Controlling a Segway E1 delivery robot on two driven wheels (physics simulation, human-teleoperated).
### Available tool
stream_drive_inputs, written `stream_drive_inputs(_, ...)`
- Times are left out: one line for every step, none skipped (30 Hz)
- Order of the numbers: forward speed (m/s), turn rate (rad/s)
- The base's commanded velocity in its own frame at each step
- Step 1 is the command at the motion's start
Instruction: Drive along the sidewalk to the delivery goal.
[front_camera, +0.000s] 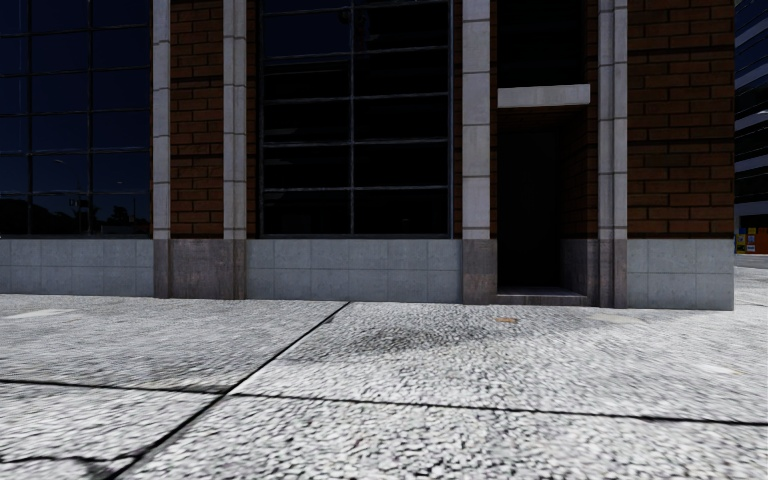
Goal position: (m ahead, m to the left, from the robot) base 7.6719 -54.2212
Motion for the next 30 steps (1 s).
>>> stream_drive_inputs(0.0, 0.0)
stream_drive_inputs(0.0, 0.0)
stream_drive_inputs(0.0, 0.0)
stream_drive_inputs(0.0, 0.0)
stream_drive_inputs(0.0, 0.0)
stream_drive_inputs(0.0, 0.0)
stream_drive_inputs(0.0, 0.0)
stream_drive_inputs(0.0, 0.0)
stream_drive_inputs(0.0, 0.0)
stream_drive_inputs(0.0, 0.0)
stream_drive_inputs(0.0, 0.0)
stream_drive_inputs(0.0, 0.0)
stream_drive_inputs(0.0, 0.0)
stream_drive_inputs(0.0, 0.0)
stream_drive_inputs(0.0, 0.0)
stream_drive_inputs(0.0, 0.0)
stream_drive_inputs(0.0, 0.0)
stream_drive_inputs(0.0, 0.0)
stream_drive_inputs(0.0, 0.0)
stream_drive_inputs(0.0, 0.0)
stream_drive_inputs(0.0, 0.0)
stream_drive_inputs(0.0, 0.0)
stream_drive_inputs(0.0, 0.0)
stream_drive_inputs(0.0, 0.0)
stream_drive_inputs(0.0, 0.0)
stream_drive_inputs(0.0, 0.0)
stream_drive_inputs(0.0, 0.0)
stream_drive_inputs(0.0, 0.0)
stream_drive_inputs(0.0, 0.0)
stream_drive_inputs(0.0, 0.0)
